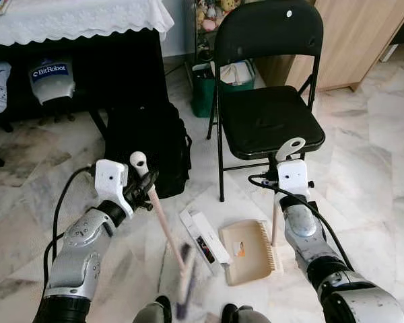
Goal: Sweep floor
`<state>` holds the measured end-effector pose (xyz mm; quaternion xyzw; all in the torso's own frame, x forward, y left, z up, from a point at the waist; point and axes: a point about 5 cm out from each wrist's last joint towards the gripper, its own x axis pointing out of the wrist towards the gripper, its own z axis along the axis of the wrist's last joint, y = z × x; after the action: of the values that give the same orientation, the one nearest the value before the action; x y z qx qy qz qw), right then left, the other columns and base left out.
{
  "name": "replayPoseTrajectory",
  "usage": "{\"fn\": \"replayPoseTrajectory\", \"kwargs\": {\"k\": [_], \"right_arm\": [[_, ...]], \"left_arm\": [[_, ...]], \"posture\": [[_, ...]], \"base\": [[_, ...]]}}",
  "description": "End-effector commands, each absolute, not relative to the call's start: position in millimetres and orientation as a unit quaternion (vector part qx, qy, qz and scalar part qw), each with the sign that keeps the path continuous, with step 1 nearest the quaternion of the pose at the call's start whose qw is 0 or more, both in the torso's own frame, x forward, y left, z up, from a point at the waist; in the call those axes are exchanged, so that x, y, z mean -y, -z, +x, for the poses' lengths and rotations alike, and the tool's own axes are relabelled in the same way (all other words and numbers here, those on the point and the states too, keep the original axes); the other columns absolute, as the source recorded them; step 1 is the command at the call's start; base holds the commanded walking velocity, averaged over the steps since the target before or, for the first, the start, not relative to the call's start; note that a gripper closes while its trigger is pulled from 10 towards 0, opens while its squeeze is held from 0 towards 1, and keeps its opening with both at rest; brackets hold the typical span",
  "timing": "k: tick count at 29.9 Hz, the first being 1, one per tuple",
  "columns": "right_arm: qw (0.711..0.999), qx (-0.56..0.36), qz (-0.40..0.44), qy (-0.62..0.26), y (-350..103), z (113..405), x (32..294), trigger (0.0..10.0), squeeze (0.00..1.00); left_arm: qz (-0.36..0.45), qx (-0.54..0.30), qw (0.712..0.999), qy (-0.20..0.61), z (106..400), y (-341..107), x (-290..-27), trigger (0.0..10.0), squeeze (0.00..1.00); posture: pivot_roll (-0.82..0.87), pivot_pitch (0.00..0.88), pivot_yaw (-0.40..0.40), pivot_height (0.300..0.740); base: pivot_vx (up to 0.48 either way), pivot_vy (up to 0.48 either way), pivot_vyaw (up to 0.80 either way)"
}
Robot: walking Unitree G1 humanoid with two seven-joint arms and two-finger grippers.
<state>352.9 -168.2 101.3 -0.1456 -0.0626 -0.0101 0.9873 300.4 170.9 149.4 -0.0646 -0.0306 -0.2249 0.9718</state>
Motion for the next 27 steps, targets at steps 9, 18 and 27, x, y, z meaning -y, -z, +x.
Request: {"fn": "replayPoseTrajectory", "kwargs": {"k": [9,18,27], "right_arm": [[0.987,0.026,-0.160,0.005,-87.1,347.3,172.0,10.0,0.00],[0.987,0.027,-0.161,0.005,-87.4,347.4,172.4,10.0,0.00],[0.987,0.026,-0.160,0.007,-87.2,347.5,172.3,10.0,0.00]], "left_arm": [[-0.145,0.059,0.952,0.262,293.5,-168.7,-169.8,10.0,0.08],[-0.152,0.095,0.951,0.250,295.8,-191.5,-178.0,10.0,0.07],[-0.104,0.187,0.963,0.163,304.7,-223.0,-190.3,10.0,0.09]], "posture": [[0.09,0.237,-0.003,0.740],[0.09,0.232,-0.004,0.740],[0.09,0.224,-0.001,0.740]], "base": [[0.000,0.000,0.00],[0.000,0.000,0.00],[0.000,0.000,0.00]]}}
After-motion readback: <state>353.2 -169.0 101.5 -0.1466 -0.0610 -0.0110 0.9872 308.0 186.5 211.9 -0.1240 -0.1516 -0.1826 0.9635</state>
